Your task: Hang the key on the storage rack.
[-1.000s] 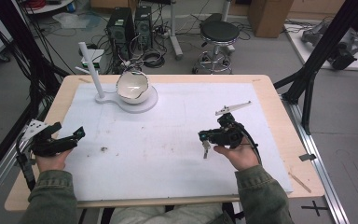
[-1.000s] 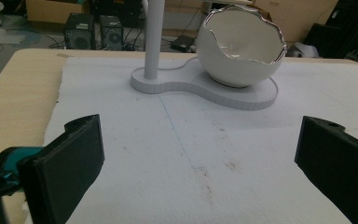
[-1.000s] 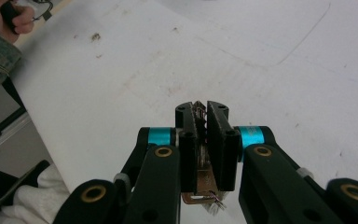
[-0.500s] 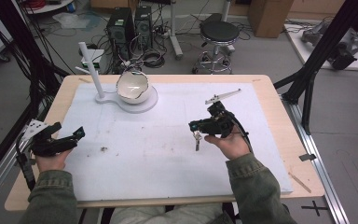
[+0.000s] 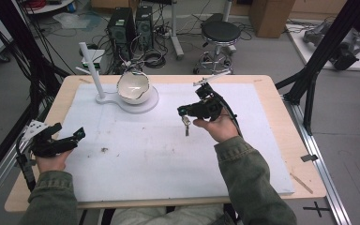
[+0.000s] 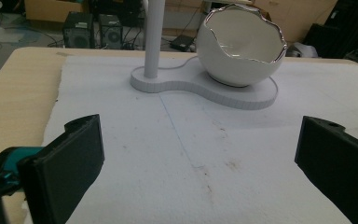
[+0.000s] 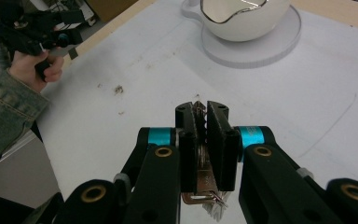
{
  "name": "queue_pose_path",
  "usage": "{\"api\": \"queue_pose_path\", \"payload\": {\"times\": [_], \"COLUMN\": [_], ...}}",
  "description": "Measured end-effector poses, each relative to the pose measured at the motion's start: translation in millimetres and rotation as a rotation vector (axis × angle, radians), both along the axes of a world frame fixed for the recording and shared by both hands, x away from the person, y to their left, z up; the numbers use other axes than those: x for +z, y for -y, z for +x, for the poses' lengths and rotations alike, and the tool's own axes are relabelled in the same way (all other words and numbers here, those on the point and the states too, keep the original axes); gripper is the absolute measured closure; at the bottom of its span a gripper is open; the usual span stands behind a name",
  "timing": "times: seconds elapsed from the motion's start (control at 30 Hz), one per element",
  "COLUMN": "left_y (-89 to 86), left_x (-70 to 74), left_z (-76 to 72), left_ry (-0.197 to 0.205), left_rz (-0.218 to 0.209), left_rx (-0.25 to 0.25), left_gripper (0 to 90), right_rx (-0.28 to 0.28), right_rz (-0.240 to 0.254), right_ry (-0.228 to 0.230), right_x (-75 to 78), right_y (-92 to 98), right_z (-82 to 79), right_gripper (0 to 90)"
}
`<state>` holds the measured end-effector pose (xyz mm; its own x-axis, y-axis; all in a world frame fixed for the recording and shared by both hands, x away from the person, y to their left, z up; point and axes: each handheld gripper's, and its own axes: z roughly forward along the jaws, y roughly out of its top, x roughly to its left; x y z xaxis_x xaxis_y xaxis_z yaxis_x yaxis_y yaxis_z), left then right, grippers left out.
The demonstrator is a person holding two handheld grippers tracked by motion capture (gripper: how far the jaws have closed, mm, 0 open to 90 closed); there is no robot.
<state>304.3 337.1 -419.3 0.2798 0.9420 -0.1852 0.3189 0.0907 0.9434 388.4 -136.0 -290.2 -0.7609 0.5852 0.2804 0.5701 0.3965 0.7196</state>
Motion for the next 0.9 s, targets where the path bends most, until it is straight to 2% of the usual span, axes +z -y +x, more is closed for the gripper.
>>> {"api": "queue_pose_path", "payload": {"times": [0.2,0.33,0.9], "left_y": [0.3,0.3,0.4], "left_x": [0.0,0.1,-0.2], "left_z": [0.1,-0.1,-0.1], "left_ry": [0.001,0.003,0.001], "left_rz": [0.001,0.001,-0.001], "left_rx": [0.0,0.0,-0.002], "left_gripper": [1.7,1.7,1.7], "right_rx": [0.002,0.006,0.02], "right_rz": [0.008,0.03,0.023], "right_ry": [0.006,-0.009,-0.012], "right_x": [4.8,7.1,19.0], "right_y": [-13.2,-24.4,-59.1], "right_z": [10.0,22.8,44.7], "right_gripper": [83.0,83.0,83.0]}}
